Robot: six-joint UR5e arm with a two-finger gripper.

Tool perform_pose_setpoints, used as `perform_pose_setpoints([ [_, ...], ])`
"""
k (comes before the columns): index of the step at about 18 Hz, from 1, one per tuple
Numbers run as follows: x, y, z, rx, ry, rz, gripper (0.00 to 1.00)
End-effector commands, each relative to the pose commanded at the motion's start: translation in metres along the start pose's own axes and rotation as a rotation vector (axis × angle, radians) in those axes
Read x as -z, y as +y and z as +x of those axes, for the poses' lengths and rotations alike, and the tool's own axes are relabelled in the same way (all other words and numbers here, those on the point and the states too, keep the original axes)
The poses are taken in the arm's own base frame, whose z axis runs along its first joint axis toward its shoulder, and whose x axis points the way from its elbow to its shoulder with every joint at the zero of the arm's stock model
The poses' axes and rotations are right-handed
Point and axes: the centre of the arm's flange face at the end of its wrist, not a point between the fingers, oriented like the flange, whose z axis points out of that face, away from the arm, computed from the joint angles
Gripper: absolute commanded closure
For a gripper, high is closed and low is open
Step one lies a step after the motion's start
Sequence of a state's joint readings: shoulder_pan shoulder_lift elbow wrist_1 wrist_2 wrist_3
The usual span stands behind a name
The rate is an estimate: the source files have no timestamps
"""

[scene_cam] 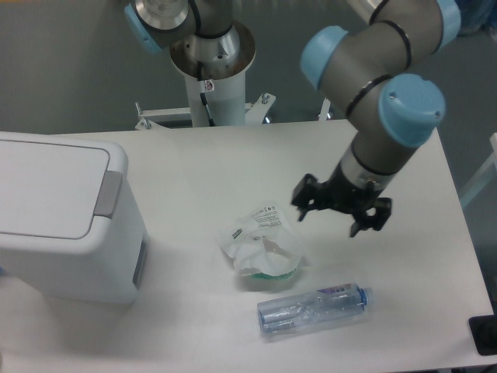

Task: Open the trash can
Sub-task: 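Move the gripper over the plastic bag toward the trash can lid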

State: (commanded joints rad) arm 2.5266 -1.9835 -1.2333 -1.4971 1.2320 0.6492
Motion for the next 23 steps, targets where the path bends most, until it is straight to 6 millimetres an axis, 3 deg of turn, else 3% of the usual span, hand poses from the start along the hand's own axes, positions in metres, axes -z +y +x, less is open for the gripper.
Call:
perform_pose_setpoints([
  [2,0.008,-0.012,0.046,0.001,0.043,0.041,0.0],
  [5,0.017,-0.018,0.08,0.008,0.113,0.094,0.0],
  [8,0.002,-0.014,0.101,0.003,0.136,0.067,0.0],
  [15,0.007,-0.018,0.14,0.043,0.161,0.076,0.0],
  [18,-0.005,-0.014,0.157,0.036,0.184,0.056,0.0],
  [23,0.007,-0.013,0.175,0.048,0.196,0.075,0.0],
])
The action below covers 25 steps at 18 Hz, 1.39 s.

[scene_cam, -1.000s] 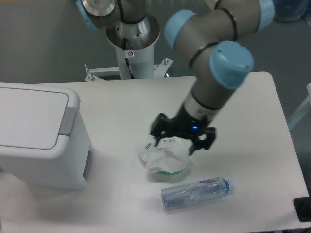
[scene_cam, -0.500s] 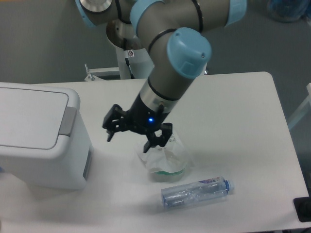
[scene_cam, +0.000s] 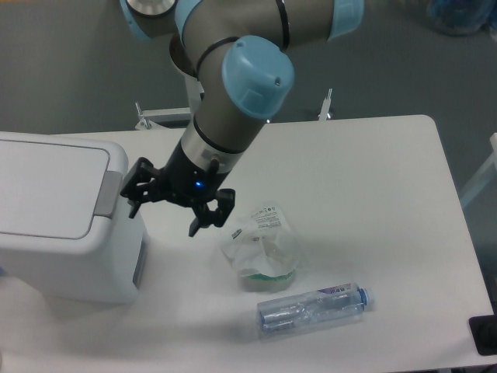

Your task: Open the trash can

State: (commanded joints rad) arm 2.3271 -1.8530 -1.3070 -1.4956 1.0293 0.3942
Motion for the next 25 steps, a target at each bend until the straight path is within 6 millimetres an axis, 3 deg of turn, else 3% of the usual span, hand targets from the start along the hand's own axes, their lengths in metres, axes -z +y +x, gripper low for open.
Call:
perform_pose_setpoints([
  [3,-0.001,0.001,0.002,0.001,-0.002,-0.004,0.0],
  [7,-0.012,0.017,0.008,-0.002,-0.007,-0.029,0.0],
  [25,-0.016,0.019,0.005,0.006,-0.017,-0.042,0.0],
])
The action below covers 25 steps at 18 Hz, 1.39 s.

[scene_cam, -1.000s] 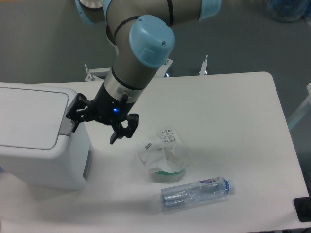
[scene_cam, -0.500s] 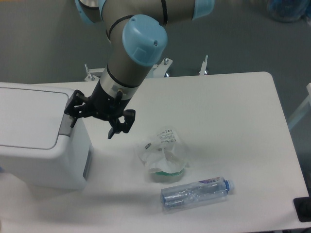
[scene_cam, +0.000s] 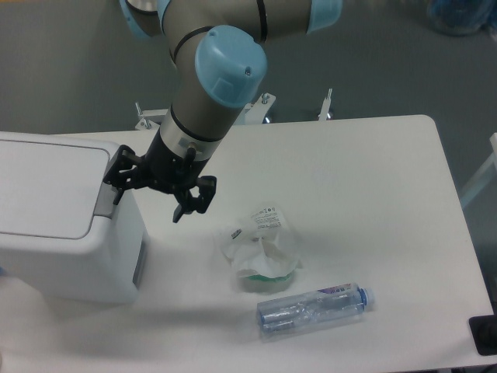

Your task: Open the trash can

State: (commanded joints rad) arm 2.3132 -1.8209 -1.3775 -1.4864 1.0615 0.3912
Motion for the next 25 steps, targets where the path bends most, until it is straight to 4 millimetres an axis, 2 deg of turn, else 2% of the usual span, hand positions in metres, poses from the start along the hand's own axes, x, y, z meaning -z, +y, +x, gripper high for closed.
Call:
perform_pose_setpoints([
  [7,0.007,0.001,0.004,0.014,-0.002,0.01,0.0],
  [13,-0.003,-0.001,0.003,0.031,0.006,-0.002,0.0],
  [25,-0.004,-0.002,0.001,0.046,0.003,-0.003,0.0],
])
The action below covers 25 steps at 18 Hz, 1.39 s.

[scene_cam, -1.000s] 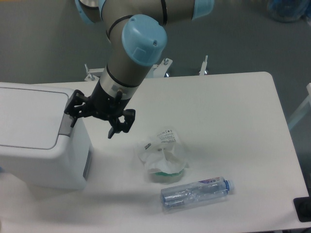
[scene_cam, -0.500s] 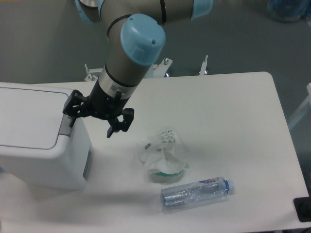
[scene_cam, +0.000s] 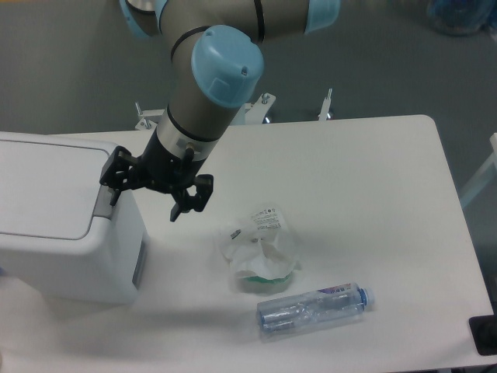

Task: Open the trash can
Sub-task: 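Lift the gripper away from the opened trash can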

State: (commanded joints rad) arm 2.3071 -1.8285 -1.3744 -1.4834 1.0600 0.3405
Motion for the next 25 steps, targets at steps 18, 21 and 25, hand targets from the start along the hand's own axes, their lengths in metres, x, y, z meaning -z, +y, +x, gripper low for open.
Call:
perform_pose_setpoints([
  [18,0.136,-0.013,-0.074,0.002,-0.156,0.337,0.0],
  [21,0.137,-0.02,-0.117,0.003,-0.216,0.382,0.0],
  [25,0.124,-0.011,-0.167,-0.007,-0.403,0.262,0.0],
])
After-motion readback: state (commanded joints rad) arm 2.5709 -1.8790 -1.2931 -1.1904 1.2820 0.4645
